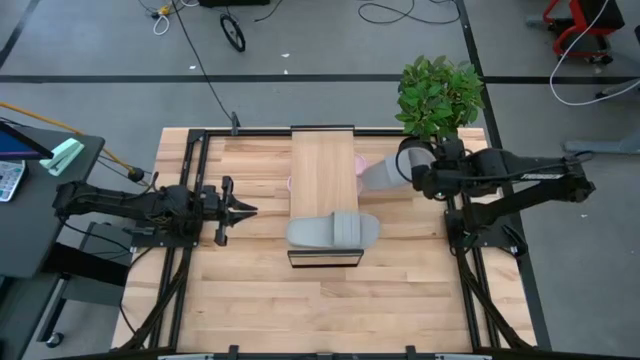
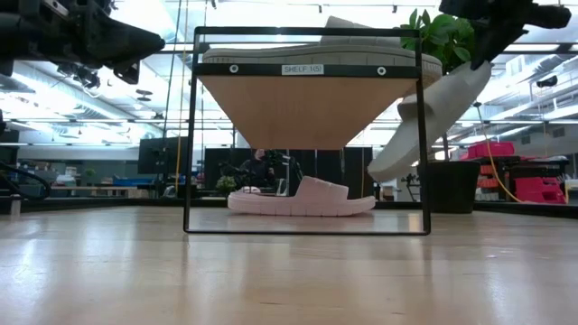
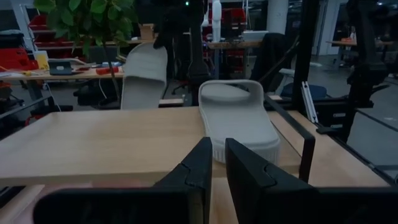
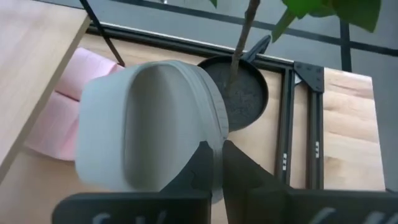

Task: Pick and place slides into the shelf
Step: Put the gray slipper on the shelf

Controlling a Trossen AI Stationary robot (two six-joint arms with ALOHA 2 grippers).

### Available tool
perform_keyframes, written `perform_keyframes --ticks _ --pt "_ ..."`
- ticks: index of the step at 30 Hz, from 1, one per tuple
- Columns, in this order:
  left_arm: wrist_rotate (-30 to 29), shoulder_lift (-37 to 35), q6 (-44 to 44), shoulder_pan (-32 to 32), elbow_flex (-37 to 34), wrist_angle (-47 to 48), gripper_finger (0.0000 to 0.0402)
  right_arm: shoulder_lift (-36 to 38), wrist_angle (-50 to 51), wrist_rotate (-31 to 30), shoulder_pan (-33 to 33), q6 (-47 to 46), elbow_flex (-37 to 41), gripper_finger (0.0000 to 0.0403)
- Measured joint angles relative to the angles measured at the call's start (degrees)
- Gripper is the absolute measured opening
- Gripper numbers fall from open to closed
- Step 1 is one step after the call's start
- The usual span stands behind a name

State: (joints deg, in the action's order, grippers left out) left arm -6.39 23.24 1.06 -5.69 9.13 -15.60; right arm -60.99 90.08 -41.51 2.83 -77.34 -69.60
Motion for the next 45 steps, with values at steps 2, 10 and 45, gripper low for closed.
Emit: perform_keyframes --ticks 2,10,45 --pt "0.0 0.0 0.0 0.0 0.0 0.9 0.0051 0.0 0.0 -1.0 0.1 0.0 0.0 0.0014" --pt "0.0 0.0 0.0 0.0 0.0 3.2 0.005 0.0 0.0 -5.1 2.4 -0.9 0.0 0.0014" --pt "0.0 0.0 -0.5 0.0 0.0 4.9 0.005 -12.7 -1.8 -24.2 19.8 -10.0 -16.8 0.0014"
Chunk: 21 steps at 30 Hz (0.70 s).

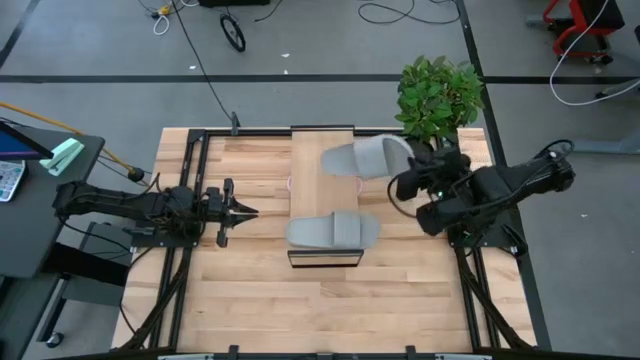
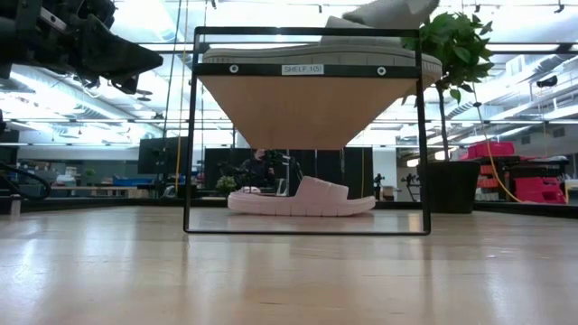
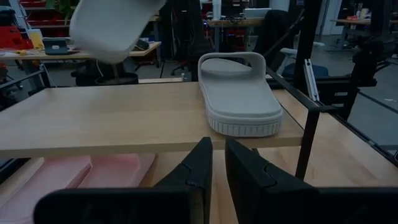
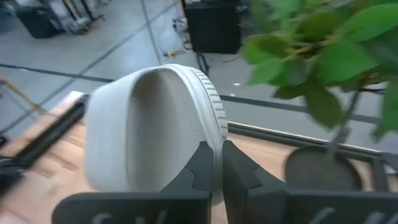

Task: Pick and place slides into the shelf
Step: Put the gray slipper on the shelf

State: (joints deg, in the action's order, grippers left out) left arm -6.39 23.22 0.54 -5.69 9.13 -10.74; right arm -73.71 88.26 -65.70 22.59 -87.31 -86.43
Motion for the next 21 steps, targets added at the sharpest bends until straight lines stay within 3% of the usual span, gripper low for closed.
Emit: perform_keyframes --ticks 11,21 --pt "0.2 0.0 1.7 0.0 0.0 -6.3 0.0053 -4.1 -11.3 3.3 3.9 -0.1 -0.7 0.0014" --pt "-1.6 0.0 5.5 0.0 0.0 -9.9 0.0051 -4.6 -13.2 5.6 3.8 0.4 -0.7 0.0014"
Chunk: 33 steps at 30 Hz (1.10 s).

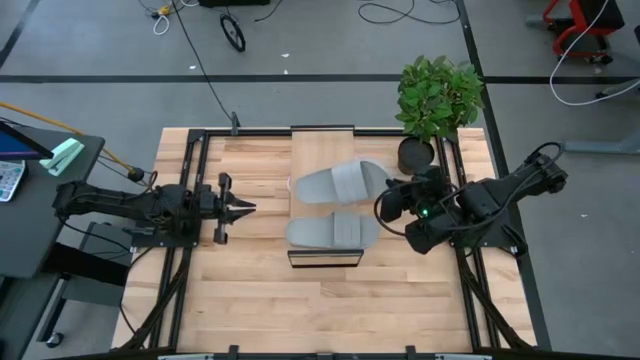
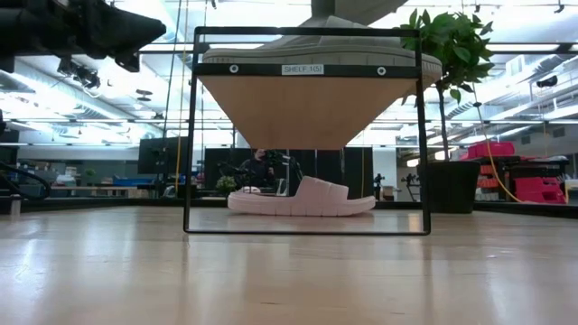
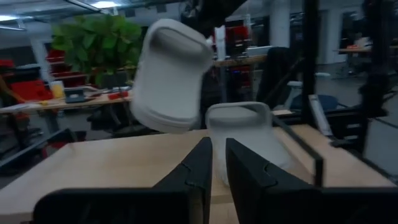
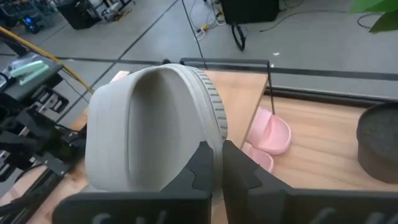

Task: Pick and place slides into the shelf
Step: Put the gray slipper on the shelf

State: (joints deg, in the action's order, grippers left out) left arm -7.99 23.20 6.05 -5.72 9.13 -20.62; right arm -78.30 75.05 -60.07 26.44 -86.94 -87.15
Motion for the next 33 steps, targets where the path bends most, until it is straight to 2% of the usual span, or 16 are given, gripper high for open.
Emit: perform_keyframes --ticks 9,14,20,26,33 --pt "-8.1 0.0 1.3 0.0 0.0 -1.7 0.0057 0.0 0.0 3.7 -1.7 -1.5 0.0 0.0014" --pt "-8.5 0.0 2.8 0.0 1.8 -1.0 0.0074 0.0 -2.2 8.6 -6.0 -0.6 0.0 0.0014" --pt "-8.5 0.0 4.1 0.0 4.7 3.4 0.0098 0.0 -9.3 14.2 -11.3 7.7 0.0 0.0014" --pt "-8.5 0.0 3.6 0.0 4.8 3.8 0.0111 0.0 -9.7 16.4 -13.7 10.8 0.0 0.0014" --pt "-8.5 0.0 3.2 0.0 4.8 5.8 0.0108 0.0 -9.7 18.1 -15.6 11.7 0.0 0.0014"
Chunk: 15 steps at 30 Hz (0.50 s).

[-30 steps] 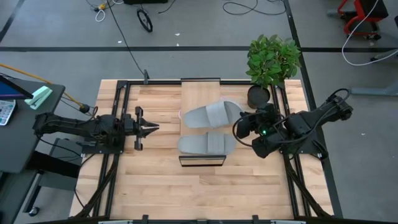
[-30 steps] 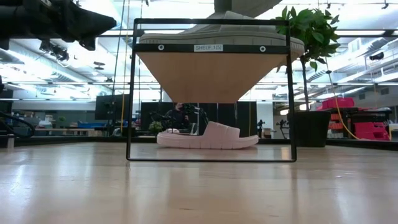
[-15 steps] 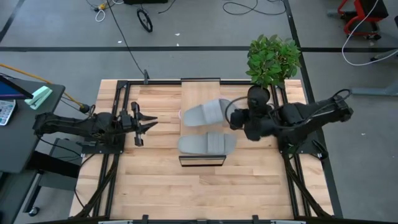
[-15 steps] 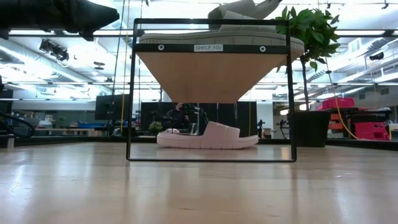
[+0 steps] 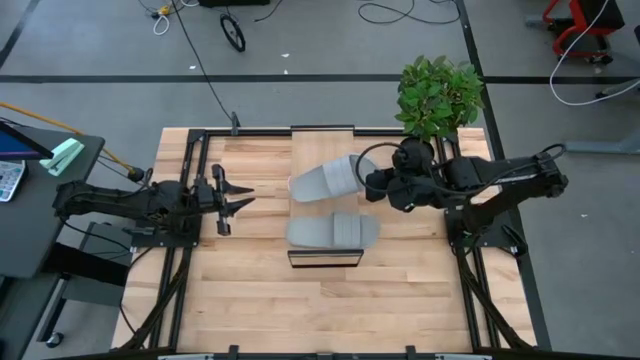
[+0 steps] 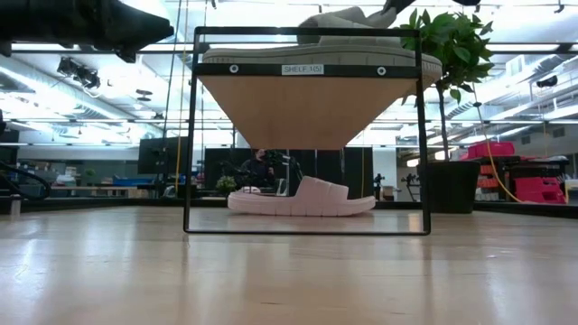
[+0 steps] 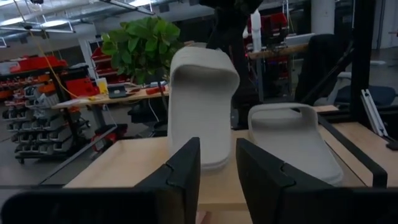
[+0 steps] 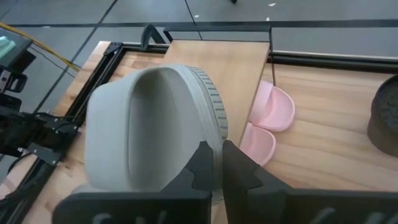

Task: Pick and place slides into the shelf
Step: Put the gray slipper on the shelf

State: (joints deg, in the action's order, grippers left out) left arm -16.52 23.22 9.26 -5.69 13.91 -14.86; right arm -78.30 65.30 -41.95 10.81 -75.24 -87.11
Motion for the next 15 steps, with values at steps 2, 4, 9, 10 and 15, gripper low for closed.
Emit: perform_keyframes --ticks 2,4,9,10,15 --pt "0.0 0.0 0.0 0.0 0.0 0.5 0.0106 0.0 -0.1 0.3 -0.5 0.4 0.0 0.0014" --pt "0.0 0.0 0.0 0.0 0.0 0.9 0.0106 0.0 -0.2 0.3 -0.8 0.5 0.0 0.0014" --pt "0.0 0.0 0.0 0.0 0.0 1.5 0.0103 -0.4 -0.6 1.9 -1.9 0.4 0.0 0.0014" --pt "0.0 0.0 0.0 0.0 0.0 1.5 0.0102 -0.5 -0.9 2.2 -2.1 0.4 0.0 0.0014" --pt "0.0 0.0 0.0 0.0 0.0 1.9 0.0101 -1.6 -2.8 4.4 -3.2 1.9 0.0 0.0014"
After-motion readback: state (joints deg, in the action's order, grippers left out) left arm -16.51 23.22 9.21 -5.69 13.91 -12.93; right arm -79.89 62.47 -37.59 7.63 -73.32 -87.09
